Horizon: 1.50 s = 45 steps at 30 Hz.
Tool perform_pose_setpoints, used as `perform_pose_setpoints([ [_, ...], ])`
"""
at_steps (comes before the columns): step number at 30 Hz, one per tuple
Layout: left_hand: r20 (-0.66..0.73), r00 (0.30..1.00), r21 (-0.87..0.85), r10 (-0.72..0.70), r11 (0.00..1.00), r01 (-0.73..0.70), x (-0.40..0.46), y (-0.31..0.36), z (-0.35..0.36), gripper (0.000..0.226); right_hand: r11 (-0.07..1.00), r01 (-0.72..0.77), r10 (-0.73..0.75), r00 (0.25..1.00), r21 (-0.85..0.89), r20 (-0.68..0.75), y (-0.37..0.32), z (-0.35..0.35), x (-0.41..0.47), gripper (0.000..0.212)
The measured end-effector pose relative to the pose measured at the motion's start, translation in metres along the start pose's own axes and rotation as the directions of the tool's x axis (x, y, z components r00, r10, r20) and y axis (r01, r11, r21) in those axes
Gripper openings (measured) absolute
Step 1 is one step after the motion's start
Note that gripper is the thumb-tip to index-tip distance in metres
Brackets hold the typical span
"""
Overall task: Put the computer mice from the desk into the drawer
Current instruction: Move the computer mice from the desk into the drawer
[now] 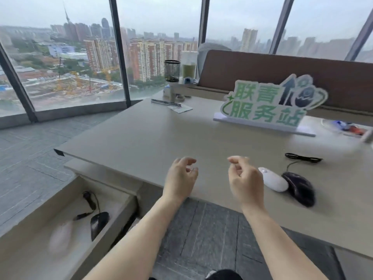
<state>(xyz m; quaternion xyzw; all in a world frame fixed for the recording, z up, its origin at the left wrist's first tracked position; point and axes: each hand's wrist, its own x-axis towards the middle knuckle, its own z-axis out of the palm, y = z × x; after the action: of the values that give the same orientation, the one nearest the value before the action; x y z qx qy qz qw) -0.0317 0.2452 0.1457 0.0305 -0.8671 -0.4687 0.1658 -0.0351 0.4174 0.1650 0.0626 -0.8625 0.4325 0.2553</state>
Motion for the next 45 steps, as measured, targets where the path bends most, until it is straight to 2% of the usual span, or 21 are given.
perform_pose_setpoints([
  [3, 0.208, 0.978, -0.004, -0.016, 1.000, 0.017, -0.007, 0.042, 0.070, 0.041, 0.984, -0.113, 0.091, 0.984, -0.140, -0.156, 0.060, -0.056, 0.014, 0.027],
  [5, 0.300, 0.954, 0.007, -0.020, 1.000, 0.019, -0.009, 0.064, 0.109, 0.051, 0.950, -0.208, 0.170, 0.970, -0.232, -0.173, 0.095, -0.084, 0.019, 0.036],
  [7, 0.365, 0.931, 0.035, 0.010, 0.999, -0.024, -0.007, 0.081, 0.142, 0.059, 0.907, -0.293, 0.281, 0.956, -0.302, -0.081, 0.118, -0.106, 0.022, 0.047],
  [10, 0.452, 0.891, 0.211, 0.036, 0.966, -0.146, -0.002, 0.102, 0.177, 0.069, 0.860, -0.329, 0.402, 0.908, -0.391, 0.119, 0.137, -0.130, 0.023, 0.061],
  [13, 0.497, 0.867, 0.368, 0.024, 0.899, -0.236, 0.004, 0.113, 0.196, 0.075, 0.869, -0.313, 0.423, 0.872, -0.383, 0.248, 0.147, -0.141, 0.025, 0.064],
  [15, 0.492, 0.870, 0.399, 0.032, 0.880, -0.258, 0.008, 0.115, 0.203, 0.072, 0.881, -0.317, 0.415, 0.873, -0.351, 0.255, 0.154, -0.144, 0.028, 0.063],
  [20, 0.431, 0.902, 0.325, 0.018, 0.930, -0.174, 0.014, 0.111, 0.207, 0.052, 0.891, -0.310, 0.379, 0.910, -0.331, 0.170, 0.162, -0.146, 0.029, 0.052],
  [24, 0.339, 0.939, 0.306, 0.054, 0.938, -0.165, 0.010, 0.104, 0.202, 0.037, 0.892, -0.292, 0.348, 0.930, -0.344, 0.115, 0.159, -0.141, 0.025, 0.043],
  [29, 0.209, 0.978, 0.339, 0.008, 0.937, -0.080, 0.008, 0.085, 0.166, 0.043, 0.939, -0.260, 0.274, 0.961, -0.223, 0.032, 0.128, -0.127, 0.017, 0.043],
  [33, -0.015, 0.999, 0.188, -0.028, 0.982, 0.031, 0.006, 0.066, 0.095, 0.050, 0.994, -0.086, 0.088, 0.996, -0.067, 0.019, 0.062, -0.104, 0.015, 0.042],
  [37, -0.285, 0.958, 0.109, -0.020, 0.993, 0.053, -0.010, 0.028, -0.012, 0.049, 0.988, 0.033, -0.042, 0.997, 0.150, 0.058, -0.017, -0.065, 0.006, 0.043],
  [41, -0.490, 0.861, 0.117, -0.136, 0.969, 0.220, -0.049, -0.030, -0.122, 0.042, 0.927, 0.058, -0.137, 0.972, 0.370, 0.191, -0.088, -0.005, -0.023, 0.041],
  [44, -0.556, 0.792, 0.161, -0.251, 0.903, 0.399, -0.081, -0.069, -0.181, 0.018, 0.885, 0.016, -0.209, 0.907, 0.466, 0.365, -0.124, 0.049, -0.057, 0.041],
  [45, -0.536, 0.794, 0.202, -0.286, 0.870, 0.450, -0.091, -0.082, -0.195, 0.022, 0.877, -0.016, -0.219, 0.876, 0.481, 0.430, -0.133, 0.068, -0.070, 0.041],
])
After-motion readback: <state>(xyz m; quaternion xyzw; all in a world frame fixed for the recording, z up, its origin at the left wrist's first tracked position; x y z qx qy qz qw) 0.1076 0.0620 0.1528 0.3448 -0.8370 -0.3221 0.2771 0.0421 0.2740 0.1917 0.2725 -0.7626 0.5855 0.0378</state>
